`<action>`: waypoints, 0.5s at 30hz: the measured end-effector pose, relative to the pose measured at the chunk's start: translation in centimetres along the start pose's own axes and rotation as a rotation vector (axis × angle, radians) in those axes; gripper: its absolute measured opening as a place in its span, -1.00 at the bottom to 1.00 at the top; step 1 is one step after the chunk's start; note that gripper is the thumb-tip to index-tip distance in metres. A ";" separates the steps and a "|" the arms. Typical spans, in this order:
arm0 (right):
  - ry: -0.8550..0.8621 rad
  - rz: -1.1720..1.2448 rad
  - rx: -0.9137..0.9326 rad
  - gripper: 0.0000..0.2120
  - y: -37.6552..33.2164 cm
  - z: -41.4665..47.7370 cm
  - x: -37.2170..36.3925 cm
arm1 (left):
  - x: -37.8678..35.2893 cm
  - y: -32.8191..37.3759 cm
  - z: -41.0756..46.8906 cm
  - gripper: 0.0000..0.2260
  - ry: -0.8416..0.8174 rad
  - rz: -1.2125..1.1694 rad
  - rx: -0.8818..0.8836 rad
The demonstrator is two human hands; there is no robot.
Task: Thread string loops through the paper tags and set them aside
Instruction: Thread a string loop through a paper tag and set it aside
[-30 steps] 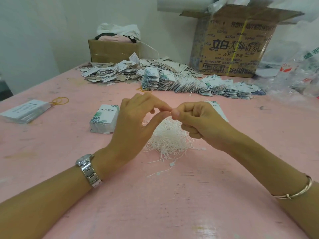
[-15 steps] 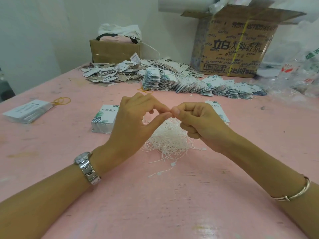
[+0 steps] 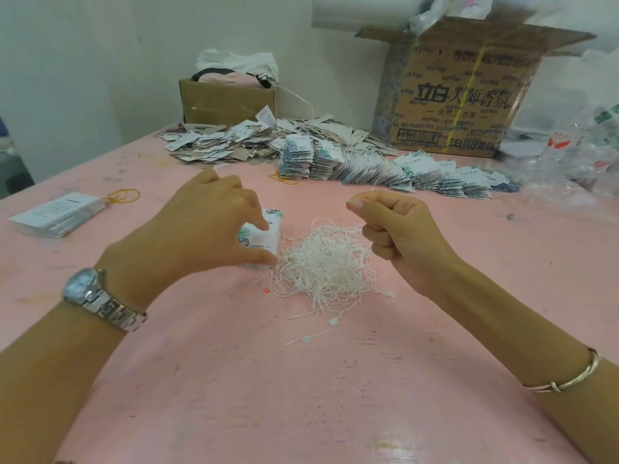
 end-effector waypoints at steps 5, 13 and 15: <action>-0.024 -0.029 -0.042 -0.93 0.7 0.0 -0.3 | -1.1 0.3 0.4 -0.50 -0.095 0.075 -0.003; -0.019 -0.045 -0.070 -0.84 1.3 0.1 -0.2 | -0.8 0.2 0.3 -0.66 -0.095 0.032 0.007; -0.013 -0.050 -0.078 -0.86 1.5 0.2 -0.1 | -0.4 0.1 0.2 -0.72 -0.060 -0.001 0.004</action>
Point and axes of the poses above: each hand's wrist, its own z-axis towards the middle knuckle, its own x-axis out of the back of the hand, y = z × x, the point moved 8 cm from there along z, towards the middle knuckle, and after that the axes turned 12 degrees about -y, right-handed, at the moved point
